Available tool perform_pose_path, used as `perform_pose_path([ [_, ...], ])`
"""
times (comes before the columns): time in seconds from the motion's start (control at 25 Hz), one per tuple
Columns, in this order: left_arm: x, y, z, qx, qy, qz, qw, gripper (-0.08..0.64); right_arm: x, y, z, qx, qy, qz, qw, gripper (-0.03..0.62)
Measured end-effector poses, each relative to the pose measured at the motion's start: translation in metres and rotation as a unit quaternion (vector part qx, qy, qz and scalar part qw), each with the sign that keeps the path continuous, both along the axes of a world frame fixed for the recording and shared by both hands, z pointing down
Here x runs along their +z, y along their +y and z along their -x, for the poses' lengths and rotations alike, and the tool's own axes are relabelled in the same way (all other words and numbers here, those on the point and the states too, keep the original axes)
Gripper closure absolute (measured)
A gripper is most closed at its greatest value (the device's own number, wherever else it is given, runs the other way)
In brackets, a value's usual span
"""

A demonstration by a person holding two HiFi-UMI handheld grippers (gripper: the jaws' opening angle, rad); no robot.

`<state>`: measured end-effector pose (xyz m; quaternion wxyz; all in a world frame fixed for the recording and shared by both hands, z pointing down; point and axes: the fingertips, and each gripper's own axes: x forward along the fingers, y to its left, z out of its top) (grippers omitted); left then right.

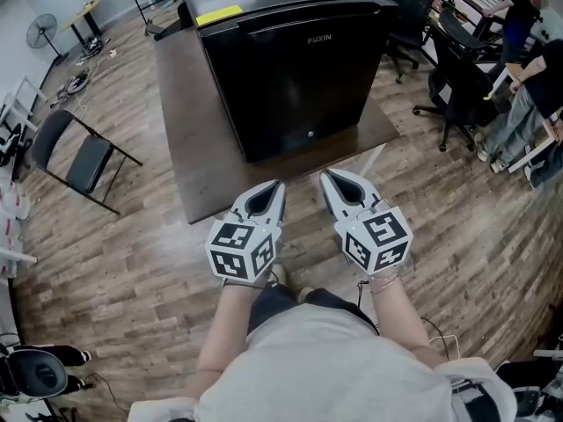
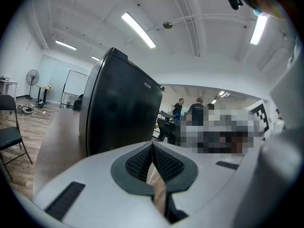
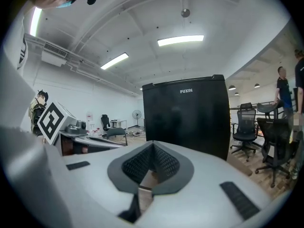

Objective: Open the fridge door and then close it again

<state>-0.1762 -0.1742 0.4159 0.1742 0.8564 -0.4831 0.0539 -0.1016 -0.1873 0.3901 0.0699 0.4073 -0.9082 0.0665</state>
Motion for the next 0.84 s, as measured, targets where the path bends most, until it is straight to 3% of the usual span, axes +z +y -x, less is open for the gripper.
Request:
perform_pose_path([
  [0.84, 0.010, -0.008, 0.000, 0.013, 0.005, 0.015, 0.9998, 0.552, 0.008, -0.005, 0.015, -0.017, 0.004, 0.017, 1.000, 0.594],
])
